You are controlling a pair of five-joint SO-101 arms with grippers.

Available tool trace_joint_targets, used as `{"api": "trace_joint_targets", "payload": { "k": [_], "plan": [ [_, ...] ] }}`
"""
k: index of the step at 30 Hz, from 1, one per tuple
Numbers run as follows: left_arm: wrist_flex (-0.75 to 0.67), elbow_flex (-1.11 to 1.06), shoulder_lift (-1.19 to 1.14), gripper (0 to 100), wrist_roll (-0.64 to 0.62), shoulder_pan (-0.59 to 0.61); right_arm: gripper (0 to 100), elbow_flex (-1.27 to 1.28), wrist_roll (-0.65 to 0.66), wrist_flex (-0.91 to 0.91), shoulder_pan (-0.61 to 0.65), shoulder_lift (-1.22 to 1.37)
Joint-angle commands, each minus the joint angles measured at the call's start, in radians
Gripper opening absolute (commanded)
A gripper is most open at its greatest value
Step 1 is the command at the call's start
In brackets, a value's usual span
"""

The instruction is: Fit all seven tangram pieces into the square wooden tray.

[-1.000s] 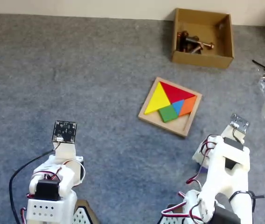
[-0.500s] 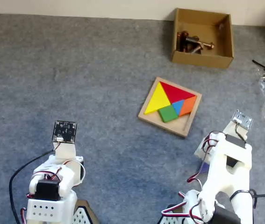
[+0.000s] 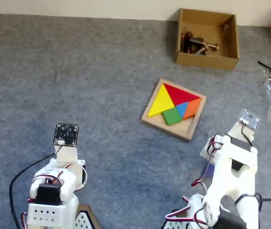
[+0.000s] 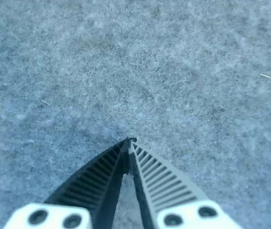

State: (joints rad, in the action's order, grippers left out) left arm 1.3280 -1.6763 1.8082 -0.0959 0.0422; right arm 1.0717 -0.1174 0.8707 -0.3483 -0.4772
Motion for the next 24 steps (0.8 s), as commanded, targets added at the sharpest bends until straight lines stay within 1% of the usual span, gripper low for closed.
{"api": "trace_joint_targets", "payload": {
  "k": [1,24],
  "plan": [
    [-0.003,-0.019,0.007,1,-0.008,-0.016,23.7,-0.047,0.012,0.018,0.015,0.002],
    [-0.003,-0.019,0.007,1,-0.008,-0.016,23.5,-0.044,0.020,0.065,0.016,0.002]
  ]
}}
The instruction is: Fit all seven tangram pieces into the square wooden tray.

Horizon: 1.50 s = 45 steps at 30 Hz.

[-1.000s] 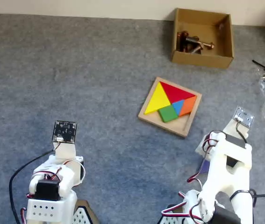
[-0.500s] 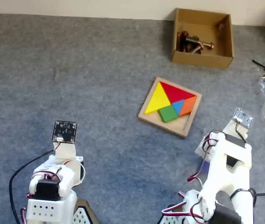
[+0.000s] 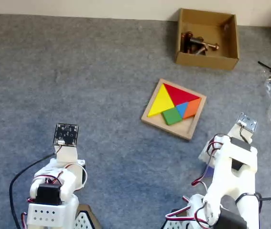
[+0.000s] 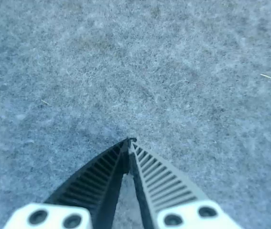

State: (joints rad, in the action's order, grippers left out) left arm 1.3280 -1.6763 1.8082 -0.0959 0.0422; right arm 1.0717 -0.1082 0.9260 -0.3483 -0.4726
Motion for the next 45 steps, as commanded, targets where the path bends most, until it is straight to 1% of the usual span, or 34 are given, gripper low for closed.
{"api": "trace_joint_targets", "payload": {
  "k": [1,5,10,14,16,19,37,41,43,45],
  "plan": [
    [-0.003,-0.019,0.007,1,-0.008,-0.016,23.5,-0.044,0.011,-0.002,0.016,-0.002],
    [-0.003,-0.019,0.007,1,-0.008,-0.016,23.5,0.008,0.011,-0.064,0.016,-0.002],
    [-0.003,-0.019,0.007,1,-0.008,-0.016,23.2,0.025,0.011,-0.065,0.016,-0.002],
    [-0.003,-0.019,0.007,1,-0.008,-0.016,17.5,0.025,0.011,-0.067,0.016,-0.004],
    [-0.003,-0.019,0.007,1,-0.008,-0.016,16.2,0.025,0.011,-0.074,0.016,-0.010],
    [-0.003,-0.019,0.007,1,-0.008,-0.016,15.9,0.033,0.011,-0.111,0.016,-0.012],
    [-0.003,-0.019,0.007,1,-0.008,-0.016,15.9,0.027,0.008,-0.110,0.016,-0.015],
    [-0.003,-0.019,0.007,1,-0.008,-0.016,15.9,0.027,0.005,-0.108,0.053,-0.015],
    [-0.003,-0.019,0.007,1,-0.008,-0.016,13.5,0.027,0.003,-0.108,0.077,-0.015],
    [-0.003,-0.019,0.007,1,-0.008,-0.016,7.2,0.027,0.003,-0.108,0.091,-0.015]
  ]
}}
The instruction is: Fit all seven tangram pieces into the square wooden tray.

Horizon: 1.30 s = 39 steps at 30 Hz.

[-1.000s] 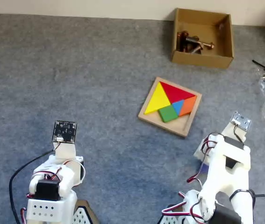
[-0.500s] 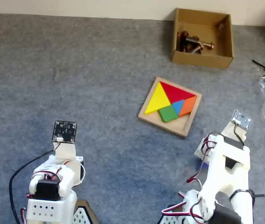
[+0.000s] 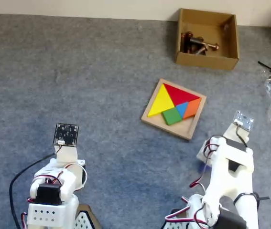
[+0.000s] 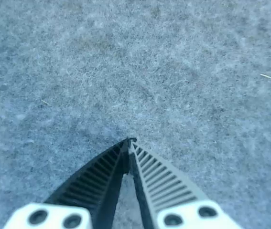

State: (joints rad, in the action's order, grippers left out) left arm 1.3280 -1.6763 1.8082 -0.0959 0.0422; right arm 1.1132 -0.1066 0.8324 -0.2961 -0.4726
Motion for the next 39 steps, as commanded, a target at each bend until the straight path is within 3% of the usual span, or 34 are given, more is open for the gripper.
{"api": "trace_joint_targets", "payload": {
  "k": [1,3,17,25,39],
  "plan": [
    [-0.003,-0.019,0.007,1,-0.008,-0.016,3.9,-0.015,0.002,-0.015,0.042,-0.015],
    [-0.003,-0.019,0.007,1,-0.008,-0.016,0.2,-0.015,0.002,-0.015,0.042,-0.015],
    [-0.003,-0.019,0.007,1,-0.008,-0.016,1.1,-0.015,0.003,-0.013,0.042,-0.015],
    [-0.003,-0.019,0.007,1,-0.008,-0.016,0.5,-0.117,0.005,0.137,0.044,-0.015],
    [-0.003,-0.019,0.007,1,-0.008,-0.016,0.5,-0.166,0.002,0.148,0.042,-0.015]
  ]
}}
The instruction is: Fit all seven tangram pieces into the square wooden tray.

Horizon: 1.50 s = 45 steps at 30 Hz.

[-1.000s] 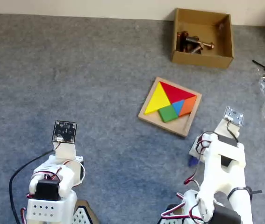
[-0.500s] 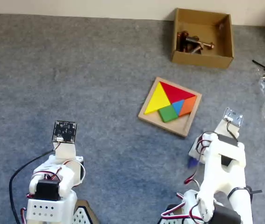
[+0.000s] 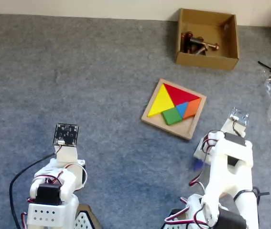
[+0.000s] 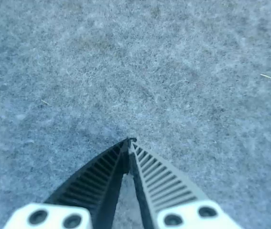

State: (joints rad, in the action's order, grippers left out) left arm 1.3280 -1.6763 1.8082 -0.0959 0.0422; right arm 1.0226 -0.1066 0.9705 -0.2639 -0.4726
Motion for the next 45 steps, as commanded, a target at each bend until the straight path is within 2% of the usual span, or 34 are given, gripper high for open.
{"api": "trace_joint_targets", "payload": {
  "k": [1,10,15,23,40,45],
  "plan": [
    [-0.003,-0.019,0.007,1,-0.008,-0.016,0.5,-0.082,0.002,0.010,0.010,-0.015],
    [-0.003,-0.019,0.007,1,-0.008,-0.016,0.5,-0.096,-0.003,0.010,0.015,-0.015],
    [-0.003,-0.019,0.007,1,-0.008,-0.016,0.5,-0.150,-0.167,0.010,0.042,-0.015],
    [-0.003,-0.019,0.007,1,-0.008,-0.016,0.5,-0.150,-0.186,0.010,0.143,-0.013],
    [-0.003,-0.019,0.007,1,-0.008,-0.016,0.5,-0.274,-0.578,-0.001,0.289,-0.001],
    [-0.003,-0.019,0.007,1,-0.008,-0.016,0.5,-0.269,-0.666,-0.084,0.311,0.016]
  ]
}}
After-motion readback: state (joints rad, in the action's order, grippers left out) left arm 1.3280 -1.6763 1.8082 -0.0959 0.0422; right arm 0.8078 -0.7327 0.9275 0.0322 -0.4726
